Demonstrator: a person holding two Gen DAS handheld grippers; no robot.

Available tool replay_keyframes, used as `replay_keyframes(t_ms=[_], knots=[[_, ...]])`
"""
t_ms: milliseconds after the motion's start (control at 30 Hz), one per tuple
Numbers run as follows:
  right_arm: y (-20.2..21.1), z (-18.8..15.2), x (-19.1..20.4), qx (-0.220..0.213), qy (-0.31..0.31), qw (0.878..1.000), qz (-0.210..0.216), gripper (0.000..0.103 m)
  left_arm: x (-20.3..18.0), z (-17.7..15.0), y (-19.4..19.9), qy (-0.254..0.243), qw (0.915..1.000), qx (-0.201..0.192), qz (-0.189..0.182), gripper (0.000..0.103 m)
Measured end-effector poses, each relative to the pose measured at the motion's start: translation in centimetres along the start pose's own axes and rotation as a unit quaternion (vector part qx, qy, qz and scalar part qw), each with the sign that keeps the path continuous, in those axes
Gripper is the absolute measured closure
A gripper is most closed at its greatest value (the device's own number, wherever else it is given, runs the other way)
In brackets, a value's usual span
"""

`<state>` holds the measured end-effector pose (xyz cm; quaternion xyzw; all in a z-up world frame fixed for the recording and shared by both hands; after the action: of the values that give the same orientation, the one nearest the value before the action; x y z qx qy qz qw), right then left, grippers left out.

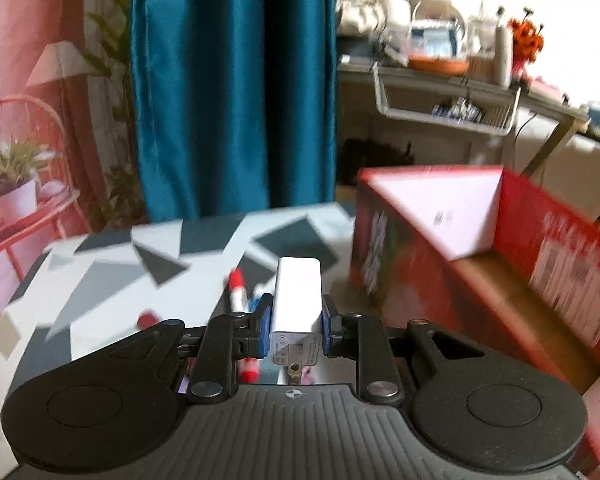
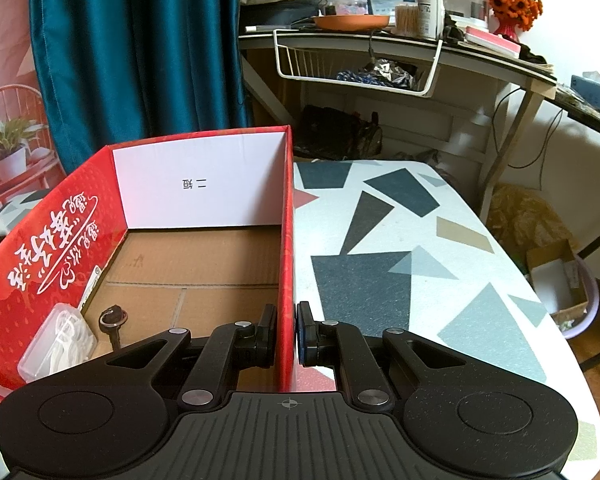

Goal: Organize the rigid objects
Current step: 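Carry the white charger into the red cardboard box and open the left gripper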

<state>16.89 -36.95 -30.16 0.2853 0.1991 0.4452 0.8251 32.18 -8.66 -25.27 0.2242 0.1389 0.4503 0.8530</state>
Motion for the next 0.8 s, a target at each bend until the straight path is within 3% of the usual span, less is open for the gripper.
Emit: replay_keyframes(t_ms=[200,367,633,800], knots=[[0.1,0.0,0.1,-0.001,0.007,1.0,-0.005,0.094,-2.3,4.1,0.3,-0.019,0.9984,-0.034,-0.041,0.078],[0.1,0.0,0.1,-0.001,0.007,1.0,-0.005,0.094,-6.1,6.2,-0.6,-0.059,0.9927,-0.032,-0.1,0.078],[0.1,0.0,0.1,-0.001,0.006,1.0,-0.004,0.094,-10.9,6.1,-5.0,-0.128,0.9785,0.015,-0.161,0.078],[0.2,0.0,0.1,-0.001,0.004,1.0,-0.002,0.094,-10.7,4.5,-8.2,-0.142,0.9772,0.054,-0.148,0.078]])
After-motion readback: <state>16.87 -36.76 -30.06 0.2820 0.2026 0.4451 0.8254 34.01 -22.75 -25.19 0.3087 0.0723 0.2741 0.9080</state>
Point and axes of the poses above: each gripper's, at about its wrist camera, not at the fingertips, and y roughly against the way its jaws point, x to its left, z to its top, the point moved 10 cm from there along -y, roughly the way its jaws point, and after that the axes turned 11 degrees about -z, right-handed, at the moved point
